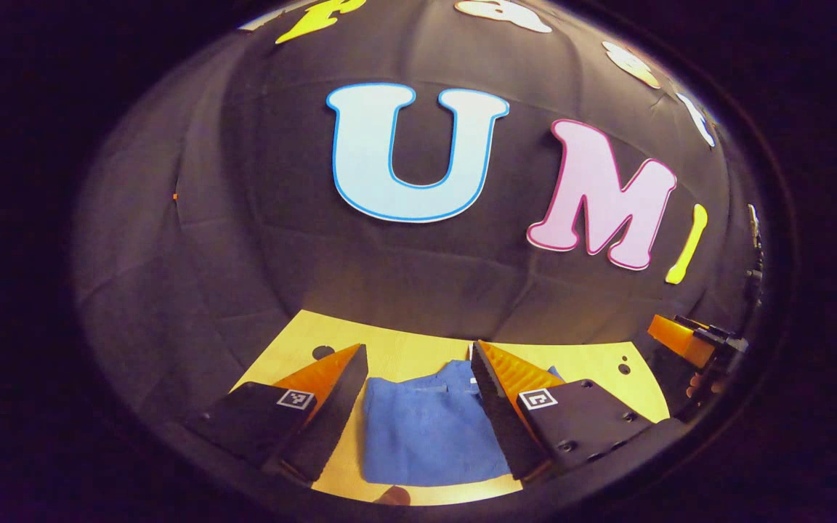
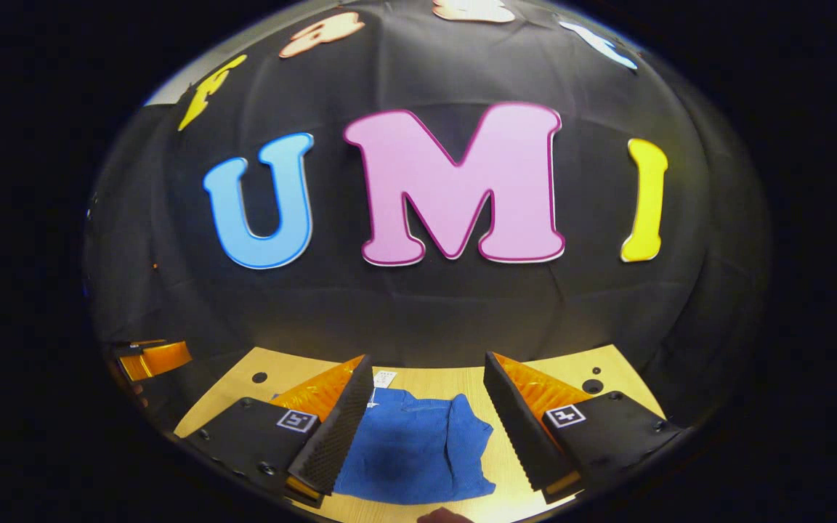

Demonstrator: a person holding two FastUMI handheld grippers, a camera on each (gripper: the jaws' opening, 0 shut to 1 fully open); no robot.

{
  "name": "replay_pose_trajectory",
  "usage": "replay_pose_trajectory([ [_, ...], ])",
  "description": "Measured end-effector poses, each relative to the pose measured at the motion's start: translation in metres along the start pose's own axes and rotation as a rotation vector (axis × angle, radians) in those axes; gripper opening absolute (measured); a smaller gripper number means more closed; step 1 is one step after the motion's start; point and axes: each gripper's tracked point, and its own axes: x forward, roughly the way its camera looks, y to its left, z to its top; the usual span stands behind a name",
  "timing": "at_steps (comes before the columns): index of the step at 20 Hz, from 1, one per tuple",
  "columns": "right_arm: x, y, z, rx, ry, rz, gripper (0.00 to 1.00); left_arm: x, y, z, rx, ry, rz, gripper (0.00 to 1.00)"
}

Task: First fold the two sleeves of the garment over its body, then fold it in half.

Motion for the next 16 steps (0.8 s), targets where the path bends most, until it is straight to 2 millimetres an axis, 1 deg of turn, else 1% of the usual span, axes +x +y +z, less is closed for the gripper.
replay_pose_trajectory([
  [2, -0.038, 0.015, 0.012, 0.007, -0.048, 0.018, 0.98, -0.035, -0.001, 0.004, 0.044, -0.059, 0.025, 0.85],
  [3, -0.056, 0.019, 0.017, 0.004, -0.066, 0.020, 0.98, -0.049, -0.005, 0.006, 0.054, -0.085, 0.023, 0.84],
  [5, -0.093, 0.030, 0.030, -0.001, -0.105, 0.018, 0.98, -0.088, -0.011, -0.001, 0.063, -0.104, 0.019, 0.84],
  [9, -0.154, 0.046, 0.042, -0.024, -0.197, 0.021, 0.98, -0.146, -0.012, -0.016, 0.024, -0.149, 0.031, 0.84],
  [10, -0.168, 0.048, 0.046, -0.048, -0.236, 0.019, 0.97, -0.160, -0.013, -0.018, 0.015, -0.170, 0.031, 0.84],
  [11, -0.181, 0.051, 0.047, -0.069, -0.256, 0.018, 0.97, -0.171, -0.012, -0.015, 0.005, -0.211, 0.032, 0.84],
  [12, -0.192, 0.054, 0.053, -0.085, -0.271, 0.019, 0.96, -0.180, -0.013, -0.013, -0.005, -0.248, 0.031, 0.85],
  [13, -0.203, 0.059, 0.052, -0.096, -0.274, 0.023, 0.97, -0.191, -0.014, -0.015, -0.009, -0.268, 0.030, 0.82],
  [15, -0.222, 0.069, 0.051, -0.096, -0.280, 0.038, 0.97, -0.213, -0.015, -0.019, -0.007, -0.292, 0.033, 0.82],
  [16, -0.231, 0.074, 0.051, -0.090, -0.289, 0.053, 0.87, -0.220, -0.017, -0.018, -0.001, -0.307, 0.037, 0.82],
])
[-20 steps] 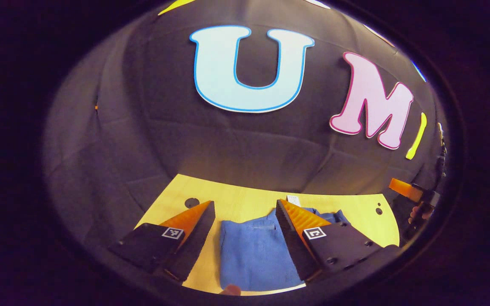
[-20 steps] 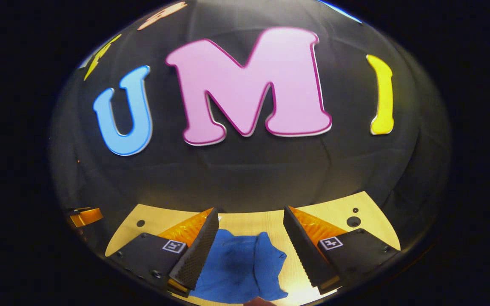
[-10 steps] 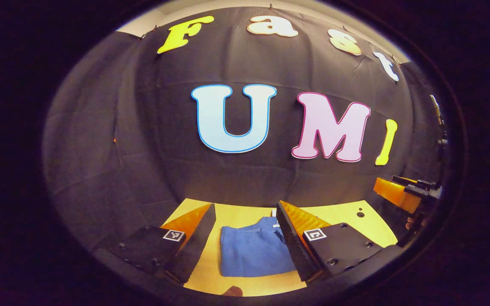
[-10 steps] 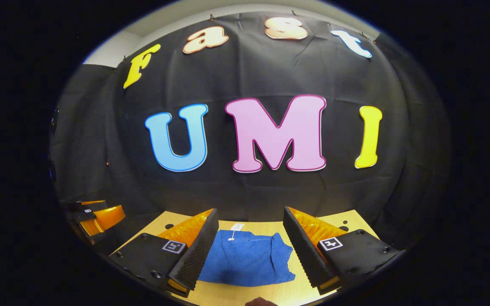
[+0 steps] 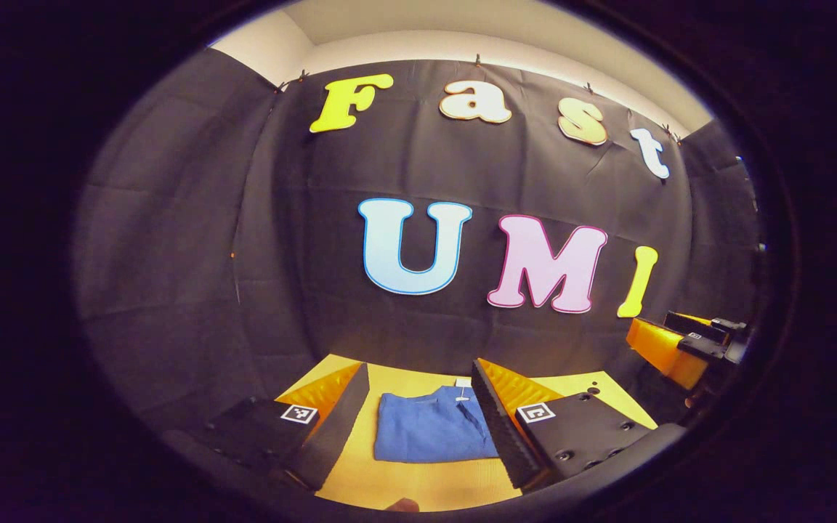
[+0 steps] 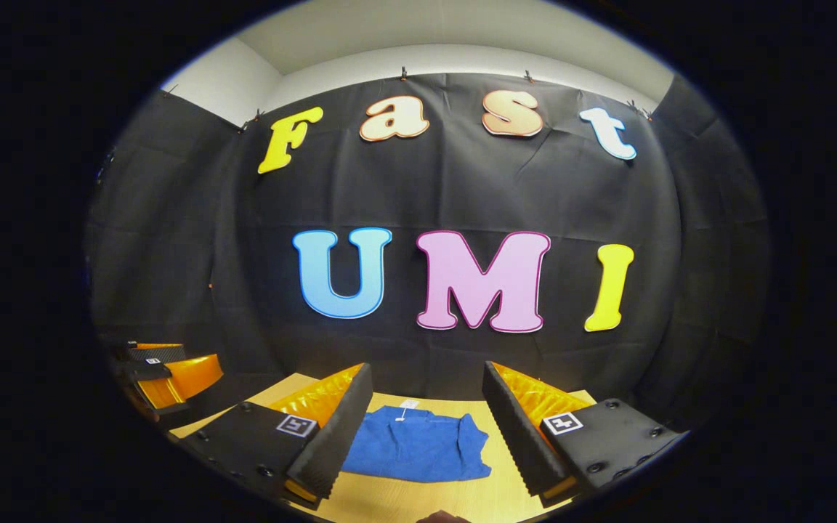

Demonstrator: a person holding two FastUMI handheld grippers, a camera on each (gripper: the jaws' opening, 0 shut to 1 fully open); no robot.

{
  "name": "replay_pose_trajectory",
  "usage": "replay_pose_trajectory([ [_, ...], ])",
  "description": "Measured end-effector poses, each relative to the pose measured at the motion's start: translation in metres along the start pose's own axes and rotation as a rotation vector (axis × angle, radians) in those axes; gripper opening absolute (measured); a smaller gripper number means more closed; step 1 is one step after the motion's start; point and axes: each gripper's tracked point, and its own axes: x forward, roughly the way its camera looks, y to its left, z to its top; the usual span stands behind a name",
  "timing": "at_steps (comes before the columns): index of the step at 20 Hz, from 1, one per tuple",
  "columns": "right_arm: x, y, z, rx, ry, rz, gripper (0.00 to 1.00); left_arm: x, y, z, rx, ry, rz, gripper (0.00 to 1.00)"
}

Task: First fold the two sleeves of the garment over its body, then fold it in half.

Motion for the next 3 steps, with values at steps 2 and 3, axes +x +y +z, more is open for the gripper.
replay_pose_trajectory([
  [2, -0.012, 0.009, 0.005, -0.011, -0.019, 0.029, 0.87, -0.011, -0.004, 0.004, 0.011, -0.017, 0.015, 0.82],
  [3, -0.016, 0.010, 0.010, -0.028, -0.032, 0.038, 0.87, -0.016, -0.008, 0.006, 0.012, -0.023, 0.015, 0.82],
])
